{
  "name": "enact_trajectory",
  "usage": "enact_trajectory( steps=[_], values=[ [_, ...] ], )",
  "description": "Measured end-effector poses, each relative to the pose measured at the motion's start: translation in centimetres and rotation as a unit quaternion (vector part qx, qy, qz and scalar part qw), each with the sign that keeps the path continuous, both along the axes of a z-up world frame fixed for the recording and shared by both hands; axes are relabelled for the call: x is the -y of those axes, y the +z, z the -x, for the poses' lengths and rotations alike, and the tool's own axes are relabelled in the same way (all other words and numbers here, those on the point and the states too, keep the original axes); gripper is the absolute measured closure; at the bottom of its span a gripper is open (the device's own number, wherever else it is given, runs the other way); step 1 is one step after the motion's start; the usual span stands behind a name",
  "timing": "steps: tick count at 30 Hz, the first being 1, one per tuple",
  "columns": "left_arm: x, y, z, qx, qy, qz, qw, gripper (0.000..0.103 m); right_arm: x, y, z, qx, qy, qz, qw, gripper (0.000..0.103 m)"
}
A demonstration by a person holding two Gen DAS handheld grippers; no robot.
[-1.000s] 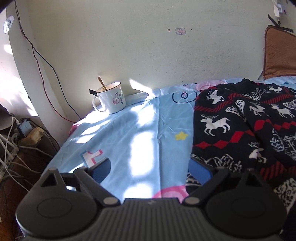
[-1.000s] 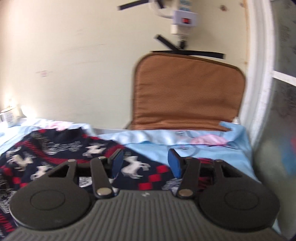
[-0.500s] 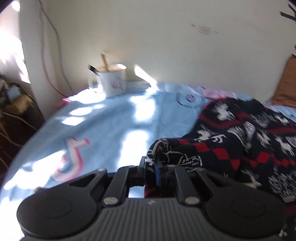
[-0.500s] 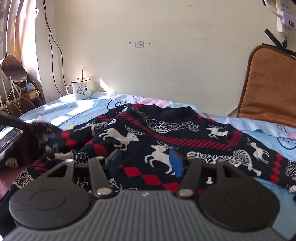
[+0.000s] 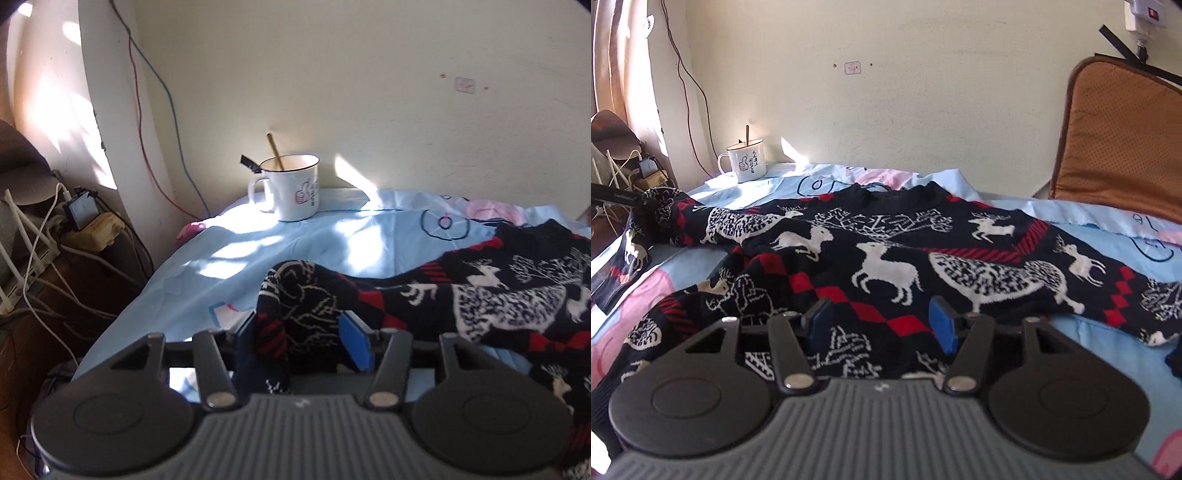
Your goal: Fold small clothes
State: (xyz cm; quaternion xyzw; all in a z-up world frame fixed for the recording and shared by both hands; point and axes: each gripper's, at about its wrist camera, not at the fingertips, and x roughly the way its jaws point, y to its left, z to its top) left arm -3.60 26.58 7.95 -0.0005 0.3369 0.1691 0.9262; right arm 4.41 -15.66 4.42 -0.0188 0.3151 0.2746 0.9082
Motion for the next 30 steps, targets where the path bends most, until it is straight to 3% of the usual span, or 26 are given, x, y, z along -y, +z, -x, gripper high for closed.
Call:
enact_trajectory(
  steps=[4, 7, 10, 12, 13, 14, 15, 17, 18, 19, 20, 22, 25, 28, 30],
  values=[
    [4.5, 0.3, 4.6, 0.005, -0.106, 0.021, 0.9941, 0.05, 5.3, 0.4, 2.3, -0.034, -0.027, -0.037, 0.998, 0.043],
    [7.7, -1.0, 5.8, -0.018, -0.17, 0.079, 0.9821, 0.05, 8.6, -0.3, 4.5, -0.063, -0.056, -0.071, 0.994, 0.043],
    [9.5, -3.0, 5.8, -0.048, -0.206, 0.138, 0.9676, 0.045, 9.9, -1.6, 7.0, -0.084, -0.067, -0.084, 0.991, 0.043],
    [10.3, -4.5, 5.8, -0.068, -0.215, 0.151, 0.9624, 0.042, 10.3, -2.6, 8.2, -0.102, -0.058, -0.092, 0.989, 0.043],
    [10.8, -5.2, 5.9, -0.078, -0.217, 0.155, 0.9605, 0.044, 10.1, -3.1, 8.7, -0.109, -0.054, -0.096, 0.988, 0.043],
    [11.3, -5.7, 5.9, -0.087, -0.222, 0.161, 0.9578, 0.054, 10.0, -3.6, 9.2, -0.119, -0.044, -0.104, 0.987, 0.043],
    [11.7, -6.2, 6.4, -0.087, -0.229, 0.161, 0.9559, 0.061, 9.6, -3.9, 9.8, -0.107, -0.037, -0.108, 0.988, 0.041],
    [12.5, -6.1, 7.3, -0.087, -0.236, 0.149, 0.9562, 0.096, 8.7, -4.3, 10.8, -0.091, -0.025, -0.113, 0.989, 0.042],
    [12.6, -5.7, 7.8, -0.085, -0.233, 0.144, 0.958, 0.096, 8.0, -4.5, 11.1, -0.088, -0.024, -0.115, 0.989, 0.055],
    [12.6, -5.2, 8.3, -0.081, -0.228, 0.135, 0.9608, 0.096, 7.4, -4.8, 11.4, -0.085, -0.024, -0.111, 0.99, 0.08],
    [12.4, -4.6, 8.8, -0.076, -0.224, 0.128, 0.9632, 0.097, 6.9, -4.8, 11.7, -0.078, -0.024, -0.101, 0.992, 0.089],
    [11.8, -2.3, 10.7, -0.057, -0.211, 0.12, 0.9684, 0.097, 7.3, -3.9, 12.2, -0.059, -0.019, -0.089, 0.994, 0.09],
    [11.3, -0.1, 13.1, -0.05, -0.212, 0.127, 0.9677, 0.097, 10.0, -0.8, 13.0, -0.021, -0.027, -0.095, 0.995, 0.091],
    [12.5, -1.0, 14.1, -0.072, -0.231, 0.133, 0.9612, 0.097, 11.9, 1.6, 13.7, 0.012, -0.028, -0.066, 0.997, 0.091],
    [14.1, -3.5, 13.9, -0.106, -0.239, 0.116, 0.9581, 0.096, 11.5, 1.4, 13.6, -0.003, -0.009, -0.025, 1.0, 0.091]
  ],
)
